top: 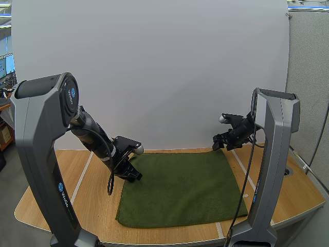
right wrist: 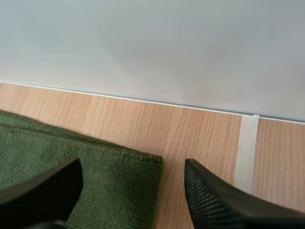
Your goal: Fold the towel
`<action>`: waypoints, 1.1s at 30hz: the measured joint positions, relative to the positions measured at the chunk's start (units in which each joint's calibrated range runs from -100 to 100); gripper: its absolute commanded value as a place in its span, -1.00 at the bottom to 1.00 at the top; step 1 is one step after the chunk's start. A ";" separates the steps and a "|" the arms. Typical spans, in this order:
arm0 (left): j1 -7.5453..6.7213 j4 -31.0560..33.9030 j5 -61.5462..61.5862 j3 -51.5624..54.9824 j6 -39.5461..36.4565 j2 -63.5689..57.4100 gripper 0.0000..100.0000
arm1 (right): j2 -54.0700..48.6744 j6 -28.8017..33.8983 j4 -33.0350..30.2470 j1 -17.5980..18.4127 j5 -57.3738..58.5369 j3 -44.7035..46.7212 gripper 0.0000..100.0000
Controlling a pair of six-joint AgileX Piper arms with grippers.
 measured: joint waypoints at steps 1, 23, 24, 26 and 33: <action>0.00 0.00 0.64 0.00 0.00 -0.16 -1.00 | 0.00 0.00 -0.17 0.00 0.15 0.00 1.00; 0.00 5.80 7.29 21.51 0.29 -22.79 -1.00 | -0.23 -1.06 0.72 0.00 -2.86 0.00 1.00; 0.00 5.92 6.66 22.15 0.52 -22.79 -1.00 | -0.23 -1.16 1.21 0.00 -3.06 0.00 1.00; 0.00 6.03 4.42 23.16 1.15 -22.79 -1.00 | -0.23 -1.25 1.52 0.00 -3.41 0.00 1.00; 0.00 5.79 0.30 23.50 1.92 -22.79 -1.00 | -0.23 -2.34 2.25 0.93 -6.38 0.00 1.00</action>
